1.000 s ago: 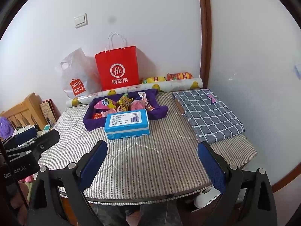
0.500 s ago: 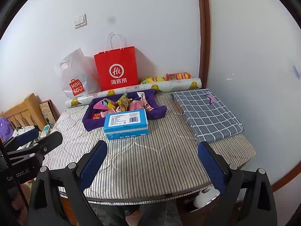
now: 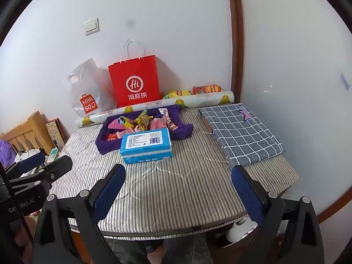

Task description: Organize snacks

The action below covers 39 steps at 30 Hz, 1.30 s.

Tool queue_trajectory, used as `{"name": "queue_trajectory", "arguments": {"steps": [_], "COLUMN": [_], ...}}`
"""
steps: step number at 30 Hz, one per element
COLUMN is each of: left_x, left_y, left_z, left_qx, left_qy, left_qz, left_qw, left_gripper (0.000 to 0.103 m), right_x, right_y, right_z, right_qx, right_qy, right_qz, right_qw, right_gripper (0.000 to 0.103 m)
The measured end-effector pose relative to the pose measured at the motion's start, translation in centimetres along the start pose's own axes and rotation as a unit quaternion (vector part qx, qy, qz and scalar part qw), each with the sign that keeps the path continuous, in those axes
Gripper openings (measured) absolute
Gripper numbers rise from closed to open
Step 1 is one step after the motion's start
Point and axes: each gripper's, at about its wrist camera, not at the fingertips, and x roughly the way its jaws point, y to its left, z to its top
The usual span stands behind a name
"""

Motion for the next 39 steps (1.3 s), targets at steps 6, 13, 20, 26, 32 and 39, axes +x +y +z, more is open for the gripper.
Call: {"name": "queue_trajectory", "arguments": {"steps": [6, 13, 20, 26, 32, 39], "left_x": [0.01, 0.04, -0.01, -0.03, -0.10, -0.40], "left_y": [0.03, 0.07, 0.12, 0.15, 0.21, 0.07], "left_z": [0.02, 0.00, -0.07, -0.11, -0.06, -0.03], "left_qx": [0.000, -0.001, -0.002, -0.003, -0.003, -0.002], "left_qy": [0.001, 0.001, 0.000, -0.001, -0.002, -0.003], "left_qz": [-0.001, -0.001, -0.001, 0.000, -0.002, -0.001], "left_qw": [1.0000, 1.0000, 1.0000, 1.0000, 1.0000, 1.0000], "left_gripper": [0.091, 0.091, 0.091, 0.091, 0.091, 0.091], "right_x": [-0.11, -0.13, -0.40, -0.48, -0.67, -0.82], "right_y": [0.16, 0.12, 0.32, 0.48, 0.53, 0.68], "right_z": [0.05, 0.08, 0.10, 0.08, 0.01, 0.01], "right_qx": [0.001, 0.001, 0.000, 0.001, 0.001, 0.002], "right_qy": [0.000, 0.000, -0.004, -0.004, -0.007, -0.008], "right_qz": [-0.001, -0.001, 0.000, -0.001, 0.000, 0.002], "right_qw": [1.000, 1.000, 1.000, 1.000, 1.000, 1.000], "right_gripper": [0.096, 0.096, 0.096, 0.096, 0.096, 0.096]}}
